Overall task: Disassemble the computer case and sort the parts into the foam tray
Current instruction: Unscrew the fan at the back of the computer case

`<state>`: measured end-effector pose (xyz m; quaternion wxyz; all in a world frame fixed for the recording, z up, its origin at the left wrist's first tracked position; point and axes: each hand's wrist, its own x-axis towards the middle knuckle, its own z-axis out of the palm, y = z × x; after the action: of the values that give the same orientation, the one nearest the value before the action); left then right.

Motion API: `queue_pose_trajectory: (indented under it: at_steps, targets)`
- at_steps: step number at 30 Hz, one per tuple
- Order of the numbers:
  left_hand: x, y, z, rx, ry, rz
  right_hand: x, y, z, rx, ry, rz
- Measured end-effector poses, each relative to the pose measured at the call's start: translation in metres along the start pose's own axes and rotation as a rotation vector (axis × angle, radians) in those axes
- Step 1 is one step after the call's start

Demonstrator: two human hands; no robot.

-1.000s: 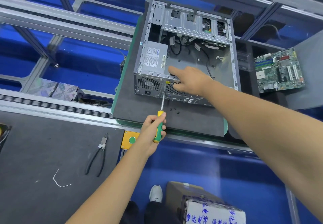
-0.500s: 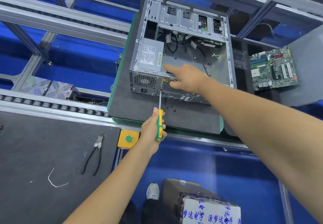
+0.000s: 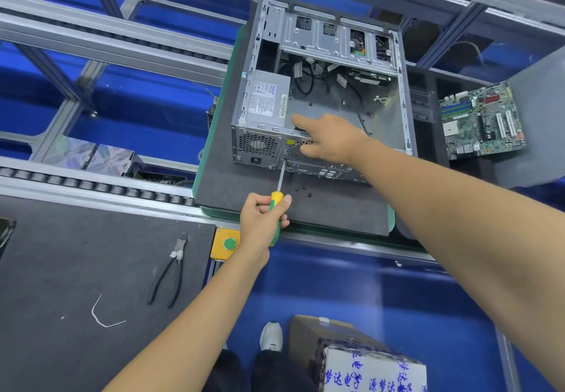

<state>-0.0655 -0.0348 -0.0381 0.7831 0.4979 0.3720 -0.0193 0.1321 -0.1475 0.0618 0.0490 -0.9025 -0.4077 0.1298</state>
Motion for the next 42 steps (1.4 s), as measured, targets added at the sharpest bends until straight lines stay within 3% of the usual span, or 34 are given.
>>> queue_pose_trajectory:
  at_steps: [4,9,13,23,26,30,33,42]
  targets:
    - [-0.0001,-0.0043,-0.0003,0.086,0.001,0.020,0.0005,0.0025,0.0019,0.006,-0.002,0.004]
    - [0.0034,-0.0022,-0.0077,0.147,-0.082,-0.086,0.0000,0.0033,0.0028,0.006,-0.002,-0.008]
    - [0.0030,0.0004,-0.0065,-0.042,-0.173,-0.250,0.0008,0.0034,0.0030,-0.001,-0.003,-0.016]
    - [0.0024,-0.0047,-0.0065,0.210,-0.008,0.060,0.0002,0.0030,0.0026,0.004,0.017,-0.019]
    - [0.0000,-0.0042,-0.0047,0.236,-0.074,0.038,0.0000,0.0024,0.0035,0.007,0.014,-0.015]
    - [-0.0022,0.0004,-0.0015,0.033,-0.163,-0.174,-0.0004,0.0027,0.0027,0.010,0.013,-0.004]
    - [-0.0004,0.0009,-0.0020,-0.041,-0.183,-0.228,-0.0004,0.0010,0.0019,0.004,0.018,-0.005]
    - [0.0055,-0.0057,-0.0066,0.159,-0.009,0.036,-0.0008,0.0006,0.0013,0.011,0.008,0.005]
